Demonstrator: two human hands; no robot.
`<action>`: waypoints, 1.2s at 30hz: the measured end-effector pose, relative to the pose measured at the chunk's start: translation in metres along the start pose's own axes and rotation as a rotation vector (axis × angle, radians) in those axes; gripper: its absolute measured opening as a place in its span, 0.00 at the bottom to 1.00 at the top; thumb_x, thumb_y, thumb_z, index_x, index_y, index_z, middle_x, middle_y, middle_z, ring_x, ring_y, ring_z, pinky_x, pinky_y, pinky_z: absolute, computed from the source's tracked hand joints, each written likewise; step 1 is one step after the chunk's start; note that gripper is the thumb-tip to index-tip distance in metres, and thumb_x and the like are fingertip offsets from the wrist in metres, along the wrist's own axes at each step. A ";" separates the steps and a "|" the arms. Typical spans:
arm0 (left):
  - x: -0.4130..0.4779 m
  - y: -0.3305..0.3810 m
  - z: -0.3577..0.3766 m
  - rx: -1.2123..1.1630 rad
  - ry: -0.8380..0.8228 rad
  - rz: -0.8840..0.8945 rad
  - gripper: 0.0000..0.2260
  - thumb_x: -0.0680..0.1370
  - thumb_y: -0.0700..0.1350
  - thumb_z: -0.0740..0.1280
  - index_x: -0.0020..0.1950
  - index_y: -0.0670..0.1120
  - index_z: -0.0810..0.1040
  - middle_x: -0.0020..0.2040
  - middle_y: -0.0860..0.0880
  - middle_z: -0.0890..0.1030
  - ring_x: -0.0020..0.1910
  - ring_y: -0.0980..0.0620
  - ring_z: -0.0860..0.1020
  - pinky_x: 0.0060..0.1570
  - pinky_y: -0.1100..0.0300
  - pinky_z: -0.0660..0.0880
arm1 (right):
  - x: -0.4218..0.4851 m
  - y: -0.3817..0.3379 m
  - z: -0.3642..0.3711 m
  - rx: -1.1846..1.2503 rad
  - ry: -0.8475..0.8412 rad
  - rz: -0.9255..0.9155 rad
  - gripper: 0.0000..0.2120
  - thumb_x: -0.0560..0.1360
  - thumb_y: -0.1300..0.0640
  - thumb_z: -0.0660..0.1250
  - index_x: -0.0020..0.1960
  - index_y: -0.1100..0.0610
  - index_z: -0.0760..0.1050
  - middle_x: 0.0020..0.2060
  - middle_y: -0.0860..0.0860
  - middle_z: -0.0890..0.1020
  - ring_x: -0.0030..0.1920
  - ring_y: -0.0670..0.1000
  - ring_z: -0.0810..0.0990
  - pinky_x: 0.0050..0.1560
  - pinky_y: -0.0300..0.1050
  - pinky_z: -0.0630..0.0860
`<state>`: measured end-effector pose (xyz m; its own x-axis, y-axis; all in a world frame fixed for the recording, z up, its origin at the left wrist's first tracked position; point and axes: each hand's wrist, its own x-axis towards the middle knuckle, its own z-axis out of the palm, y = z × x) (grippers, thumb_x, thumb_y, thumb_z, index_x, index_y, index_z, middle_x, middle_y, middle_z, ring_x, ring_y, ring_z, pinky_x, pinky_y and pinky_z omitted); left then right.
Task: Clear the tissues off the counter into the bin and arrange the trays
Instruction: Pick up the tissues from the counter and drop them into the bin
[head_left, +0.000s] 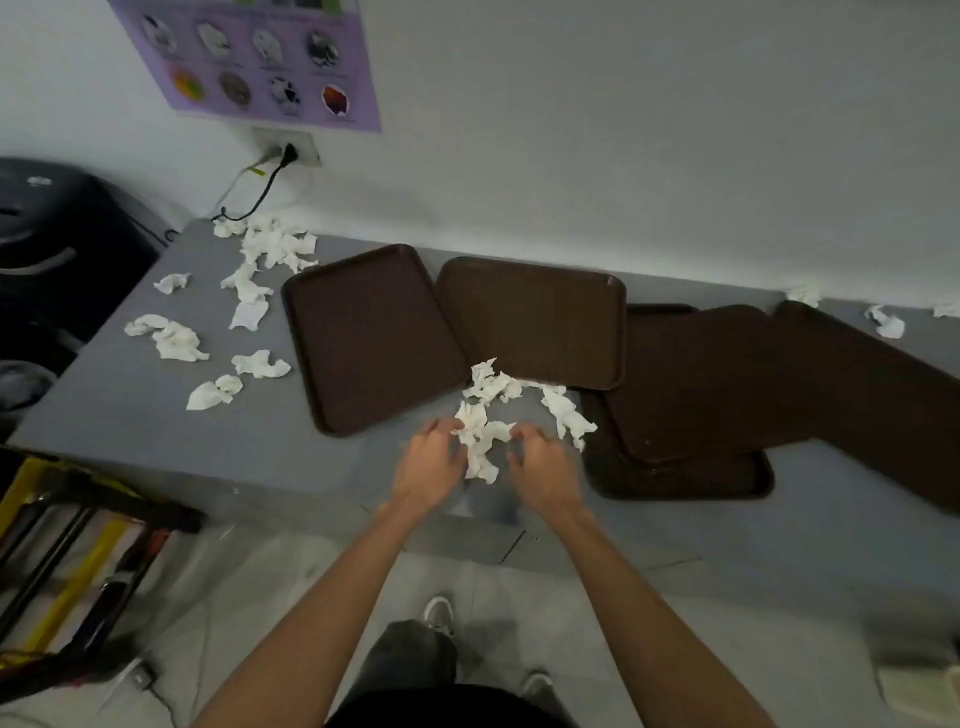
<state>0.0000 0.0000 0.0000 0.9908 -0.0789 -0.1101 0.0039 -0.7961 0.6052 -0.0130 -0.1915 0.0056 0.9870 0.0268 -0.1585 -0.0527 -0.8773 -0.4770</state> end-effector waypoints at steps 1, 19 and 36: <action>0.009 -0.002 -0.001 0.006 -0.014 0.015 0.14 0.81 0.44 0.65 0.67 0.50 0.76 0.64 0.46 0.77 0.62 0.42 0.77 0.61 0.47 0.76 | 0.006 -0.005 0.002 0.007 -0.011 0.034 0.13 0.83 0.53 0.66 0.67 0.50 0.73 0.62 0.54 0.80 0.58 0.59 0.82 0.56 0.54 0.80; 0.085 -0.063 0.002 -0.003 -0.148 0.082 0.03 0.79 0.42 0.73 0.53 0.48 0.84 0.51 0.50 0.76 0.42 0.51 0.79 0.51 0.57 0.76 | 0.044 0.017 0.045 0.166 0.146 0.324 0.11 0.82 0.63 0.67 0.62 0.56 0.80 0.57 0.57 0.81 0.54 0.61 0.82 0.56 0.54 0.79; 0.047 0.024 -0.035 -0.414 0.039 0.030 0.12 0.75 0.40 0.75 0.52 0.55 0.80 0.40 0.57 0.85 0.40 0.58 0.83 0.45 0.64 0.77 | -0.031 0.012 -0.025 0.658 0.353 0.369 0.11 0.80 0.54 0.72 0.58 0.41 0.82 0.42 0.42 0.87 0.44 0.42 0.86 0.49 0.46 0.83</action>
<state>0.0510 -0.0018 0.0374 0.9957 -0.0693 -0.0619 0.0207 -0.4845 0.8745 -0.0408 -0.2149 0.0266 0.8726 -0.4558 -0.1755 -0.3520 -0.3378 -0.8729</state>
